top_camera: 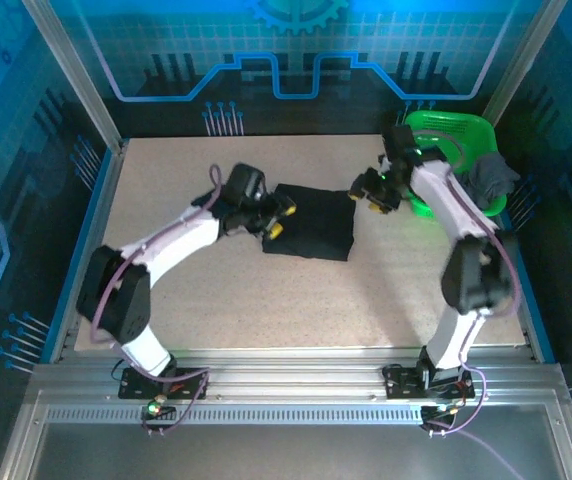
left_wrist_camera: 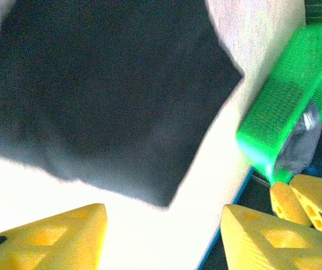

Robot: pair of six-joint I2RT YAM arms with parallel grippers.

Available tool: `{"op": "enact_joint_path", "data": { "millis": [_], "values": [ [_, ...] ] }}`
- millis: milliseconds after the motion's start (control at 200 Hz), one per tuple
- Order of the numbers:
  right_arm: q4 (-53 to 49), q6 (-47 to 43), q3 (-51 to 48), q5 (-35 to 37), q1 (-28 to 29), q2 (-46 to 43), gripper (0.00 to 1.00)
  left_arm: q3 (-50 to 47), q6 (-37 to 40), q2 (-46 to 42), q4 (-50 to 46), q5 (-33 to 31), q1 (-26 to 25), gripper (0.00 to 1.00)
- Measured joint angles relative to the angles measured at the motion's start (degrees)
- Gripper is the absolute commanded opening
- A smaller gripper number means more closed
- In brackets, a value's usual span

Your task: Fold and stack the t-shirts

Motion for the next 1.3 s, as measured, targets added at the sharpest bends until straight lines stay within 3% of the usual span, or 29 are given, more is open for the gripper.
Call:
{"op": "enact_joint_path", "data": {
  "millis": [110,245,365,540,605,700,810,860,1055,1300],
  "values": [
    [6.2,1.4,-16.9,-2.5,1.3,-16.2,0.59,-8.7,-9.4,-3.0,8.5,-2.0,-8.2,0.69],
    [9.8,3.0,-30.2,-4.8,0.0,-28.9,0.60,-9.2,-18.2,5.1,18.1,-4.7,-13.5,0.75],
    [9.8,2.9,-34.6,-6.9,-3.7,-33.8,0.60,-7.1,-22.9,12.3,23.2,-8.0,-15.4,0.81],
    [9.4,2.0,-35.0,-8.9,-7.3,-37.6,0.59,-3.0,-26.7,19.0,26.6,-11.3,-15.9,0.77],
    [8.9,1.6,-35.0,-9.7,-7.9,-38.6,0.59,-0.9,-27.6,21.4,27.9,-12.2,-15.8,0.67],
    [8.4,1.2,-35.1,-10.4,-8.3,-39.5,0.58,1.9,-28.6,24.8,29.5,-13.3,-15.8,0.43],
    [8.2,1.2,-36.0,-11.1,-8.4,-40.2,0.58,3.8,-30.2,28.2,31.3,-15.1,-15.7,0.08],
    [8.2,1.3,-36.5,-11.4,-8.4,-40.2,0.57,4.3,-30.4,29.2,31.9,-15.7,-15.5,0.00],
    [8.4,1.4,-36.1,-12.3,-8.1,-39.6,0.56,3.9,-30.2,29.9,36.0,-15.7,-10.7,0.00],
    [9.5,0.7,-29.9,-12.2,-1.9,-34.0,0.55,-2.6,-17.3,25.1,36.7,-6.4,7.9,0.00]
  ]
}}
